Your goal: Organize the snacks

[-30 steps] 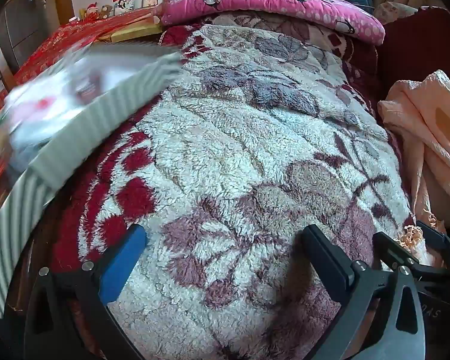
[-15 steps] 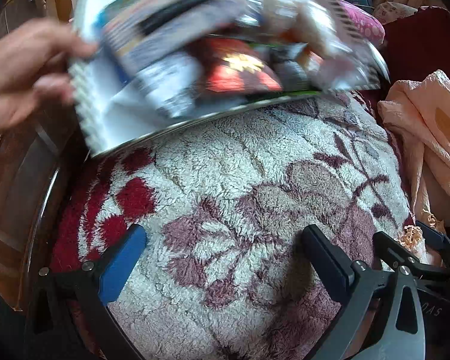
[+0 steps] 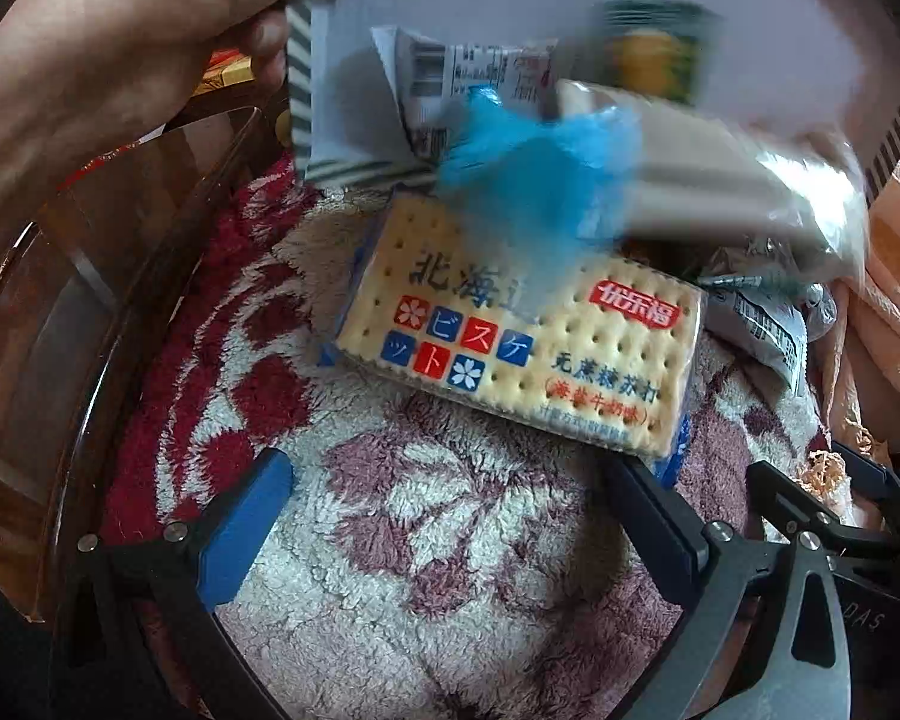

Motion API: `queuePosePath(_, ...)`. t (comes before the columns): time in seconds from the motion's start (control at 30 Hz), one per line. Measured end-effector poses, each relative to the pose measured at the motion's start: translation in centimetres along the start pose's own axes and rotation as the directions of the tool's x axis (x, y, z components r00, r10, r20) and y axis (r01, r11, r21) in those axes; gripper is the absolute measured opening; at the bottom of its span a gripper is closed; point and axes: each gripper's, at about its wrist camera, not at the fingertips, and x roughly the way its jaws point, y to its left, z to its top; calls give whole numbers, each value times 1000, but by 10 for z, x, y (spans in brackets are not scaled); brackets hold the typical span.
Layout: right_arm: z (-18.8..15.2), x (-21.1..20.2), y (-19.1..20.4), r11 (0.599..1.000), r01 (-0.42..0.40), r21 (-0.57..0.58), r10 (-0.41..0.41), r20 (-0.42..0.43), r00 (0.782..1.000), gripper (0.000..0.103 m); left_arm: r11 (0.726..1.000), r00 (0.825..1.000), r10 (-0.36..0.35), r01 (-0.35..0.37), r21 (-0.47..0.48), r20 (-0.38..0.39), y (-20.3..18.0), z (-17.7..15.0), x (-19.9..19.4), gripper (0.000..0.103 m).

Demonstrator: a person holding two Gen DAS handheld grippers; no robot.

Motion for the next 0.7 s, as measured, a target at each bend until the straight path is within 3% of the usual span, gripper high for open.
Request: queuePosePath(0.7, -7, 7, -1, 1000, -3, 2, 3, -1, 1000, 102, 1000, 1000, 0, 0, 0, 0, 4, 0, 0, 103)
